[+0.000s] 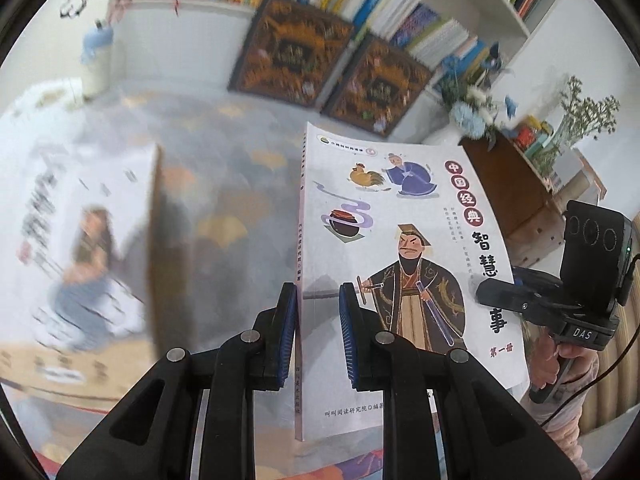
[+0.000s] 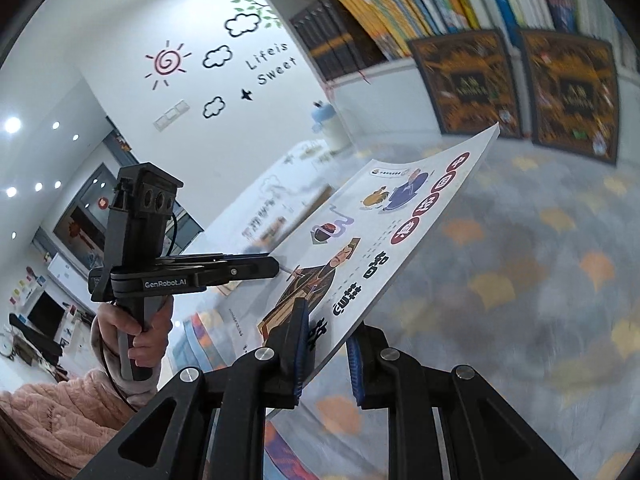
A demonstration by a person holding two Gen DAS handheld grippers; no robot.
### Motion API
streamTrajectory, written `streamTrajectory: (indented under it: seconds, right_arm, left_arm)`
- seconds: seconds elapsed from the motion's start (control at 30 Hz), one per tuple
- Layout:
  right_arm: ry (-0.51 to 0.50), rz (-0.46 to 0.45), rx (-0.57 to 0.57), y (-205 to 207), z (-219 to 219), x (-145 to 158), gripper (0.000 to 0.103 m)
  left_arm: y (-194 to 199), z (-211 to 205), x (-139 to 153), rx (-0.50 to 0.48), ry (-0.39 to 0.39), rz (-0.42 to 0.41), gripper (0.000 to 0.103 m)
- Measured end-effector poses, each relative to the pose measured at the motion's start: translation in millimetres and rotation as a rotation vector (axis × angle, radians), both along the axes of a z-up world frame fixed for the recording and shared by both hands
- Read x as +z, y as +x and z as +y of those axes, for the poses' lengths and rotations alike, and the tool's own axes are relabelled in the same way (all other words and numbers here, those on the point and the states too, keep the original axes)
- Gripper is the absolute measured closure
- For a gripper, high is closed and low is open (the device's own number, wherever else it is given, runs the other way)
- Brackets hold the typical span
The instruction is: Organize books
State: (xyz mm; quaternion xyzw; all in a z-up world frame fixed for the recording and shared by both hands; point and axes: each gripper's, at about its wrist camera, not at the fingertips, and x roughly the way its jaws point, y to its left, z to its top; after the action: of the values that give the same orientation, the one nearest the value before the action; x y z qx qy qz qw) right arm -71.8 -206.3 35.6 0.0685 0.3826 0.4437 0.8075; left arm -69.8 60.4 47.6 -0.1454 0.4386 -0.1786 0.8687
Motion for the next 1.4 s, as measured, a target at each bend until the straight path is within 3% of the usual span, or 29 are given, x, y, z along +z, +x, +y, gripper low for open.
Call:
streamTrajectory:
  seconds: [0.23,0.43,0.6,0.83,1.07,1.4]
  right_arm:
    - [0.031,-0.063,0.079,17.0,63.1,37.7,0.086]
    - [0.044,-0.079,0.159,34.7,130.4,47.0,0.086]
    - [0.061,-0.044,0.223,48.3,177.7,38.8,0.086]
    - [0.011,0.007,0.272,61.8,230.4,7.6,0.086]
    - [-0.029,0.070,0.276,72.7,248.5,-19.1,0.086]
    - [-0.107,0.114,0.255,76.6,258.5,-46.3,0.086]
  left_arm:
    - [-2.9,70.6,42.5,0.091,-0.016,-0.095,0.085]
    - [-7.3,131.1,50.5,0.199,-0.015,-0.125,0.083]
    - [-12.9,174.3,37.6,0.266,-0.039,-0.113,0.083]
    - [-12.2,212.9,1.5,0.345,-0.035,-0.051,0.082]
    - [-12.4,222.3,-26.2,0.358,-0.069,-0.002,0.082]
    - [-14.7,217.5,-44.5,0.359,-0.048,0.008,0.082]
